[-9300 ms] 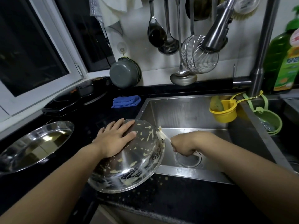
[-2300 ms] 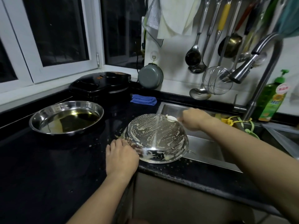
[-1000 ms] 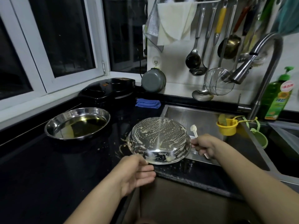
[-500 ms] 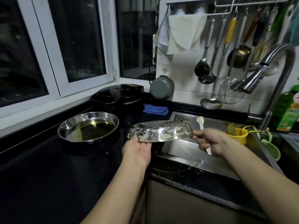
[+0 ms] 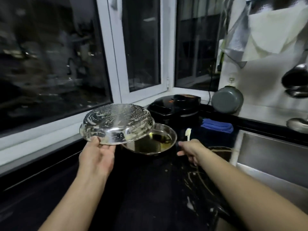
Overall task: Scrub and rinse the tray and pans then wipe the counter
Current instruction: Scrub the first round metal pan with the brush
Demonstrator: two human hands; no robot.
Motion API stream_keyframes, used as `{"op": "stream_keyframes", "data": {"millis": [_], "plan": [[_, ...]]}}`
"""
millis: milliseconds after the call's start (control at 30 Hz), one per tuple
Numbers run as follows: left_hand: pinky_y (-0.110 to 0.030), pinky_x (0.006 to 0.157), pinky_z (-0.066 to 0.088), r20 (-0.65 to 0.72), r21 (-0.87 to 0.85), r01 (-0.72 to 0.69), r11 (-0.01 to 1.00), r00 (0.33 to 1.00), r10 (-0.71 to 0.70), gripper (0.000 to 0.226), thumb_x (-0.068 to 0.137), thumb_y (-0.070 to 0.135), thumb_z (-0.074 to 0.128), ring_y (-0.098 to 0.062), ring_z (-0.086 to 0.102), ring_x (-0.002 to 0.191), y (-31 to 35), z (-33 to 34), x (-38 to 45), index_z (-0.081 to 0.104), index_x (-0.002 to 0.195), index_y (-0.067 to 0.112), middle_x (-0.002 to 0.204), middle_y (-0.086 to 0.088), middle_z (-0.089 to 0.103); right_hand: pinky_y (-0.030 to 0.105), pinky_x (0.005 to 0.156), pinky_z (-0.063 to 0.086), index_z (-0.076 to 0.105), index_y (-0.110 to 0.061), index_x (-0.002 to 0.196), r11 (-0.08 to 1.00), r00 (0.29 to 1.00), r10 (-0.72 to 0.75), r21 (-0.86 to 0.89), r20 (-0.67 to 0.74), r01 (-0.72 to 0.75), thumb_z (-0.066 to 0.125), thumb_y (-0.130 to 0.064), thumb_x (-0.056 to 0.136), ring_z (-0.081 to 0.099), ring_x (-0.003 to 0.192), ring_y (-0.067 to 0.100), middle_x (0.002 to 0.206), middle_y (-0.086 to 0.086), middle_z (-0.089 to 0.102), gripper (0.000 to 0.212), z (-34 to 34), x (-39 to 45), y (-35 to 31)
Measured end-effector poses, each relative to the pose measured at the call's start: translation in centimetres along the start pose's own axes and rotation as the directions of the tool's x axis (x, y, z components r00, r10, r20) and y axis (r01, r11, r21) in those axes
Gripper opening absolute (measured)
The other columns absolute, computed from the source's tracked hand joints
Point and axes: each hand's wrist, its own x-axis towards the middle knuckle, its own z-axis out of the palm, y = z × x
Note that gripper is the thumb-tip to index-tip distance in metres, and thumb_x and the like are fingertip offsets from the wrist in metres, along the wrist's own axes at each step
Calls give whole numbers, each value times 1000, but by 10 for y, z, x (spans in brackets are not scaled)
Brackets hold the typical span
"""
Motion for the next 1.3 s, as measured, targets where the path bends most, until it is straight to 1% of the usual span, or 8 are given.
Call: {"op": "stream_keyframes", "data": {"millis": [133, 300, 633, 733, 933, 1067, 1167, 1300], "plan": [[-39, 58, 62, -54, 7, -52, 999, 997, 52, 25, 111, 11, 34, -21, 77, 73, 31, -12, 17, 58, 109, 7, 102, -14, 72, 23, 42, 31, 62, -8, 119, 992, 999, -43, -117, -11, 42, 65, -29, 94, 50, 31, 13, 74, 9, 76, 32, 45, 20, -21], [-46, 82, 62, -60, 13, -68, 998, 996, 69, 23, 111, 10, 36, -23, 76, 81, 27, -9, 24, 59, 104, 10, 101, -13, 73, 13, 32, 34, 69, 0, 109, 953, 998, -61, -298, -33, 49, 60, -8, 89, 45, 21, 10, 68, 10, 73, 23, 50, 32, -29], [-45, 75, 64, 29, 2, 143, 990, 989, -143, 25, 111, 10, 36, -22, 78, 83, -55, 10, -14, 60, 114, 6, 91, -12, 79, 25, 45, 42, 66, -3, 76, 902, 985, -33, -430, -168, -43, 69, -7, 87, 60, 49, 20, 63, 8, 66, 12, -90, -17, 37], [-44, 71, 64, 49, 18, 171, 985, 984, -171, 24, 111, 10, 36, -20, 78, 77, -75, 20, -28, 59, 114, 6, 82, -11, 78, 20, 38, 33, 61, -3, 65, 904, 983, -12, -421, -182, -67, 64, -1, 88, 46, 36, 18, 63, 12, 67, 23, -118, -19, 48], [-40, 56, 62, 62, 36, 206, 978, 976, -208, 27, 111, 11, 38, -23, 78, 78, -92, 25, -43, 58, 126, 3, 108, -16, 73, 20, 40, 31, 59, -2, 66, 919, 982, -9, -388, -190, -67, 61, 0, 87, 39, 36, 18, 49, 8, 60, 21, -138, -14, 56], [-22, 60, 60, 49, 38, 234, 971, 970, -236, 32, 111, 13, 38, -21, 77, 84, -94, 32, -52, 55, 136, 5, 110, -12, 71, 33, 68, 44, 59, -15, 99, 679, 922, -298, -733, -248, 23, 55, -42, 97, 58, 81, 28, 96, 8, 61, 27, -139, -14, 53], [-30, 49, 59, 65, 18, 221, 975, 973, -222, 28, 111, 12, 38, -21, 78, 72, -94, 38, -59, 57, 130, 3, 106, -14, 72, 41, 82, 49, 56, -19, 127, 420, 935, -349, -903, -66, 94, 48, -29, 98, 58, 96, 33, 123, 12, 48, 32, -131, -15, 47], [-40, 54, 61, 80, 47, 221, 974, 971, -225, 27, 111, 12, 38, -25, 78, 78, -103, 52, -71, 56, 128, 1, 107, -18, 72, 36, 85, 52, 65, -21, 126, 381, 951, -298, -902, 85, 201, 61, -23, 91, 61, 97, 26, 122, 7, 58, 36, -136, -17, 41]]}}
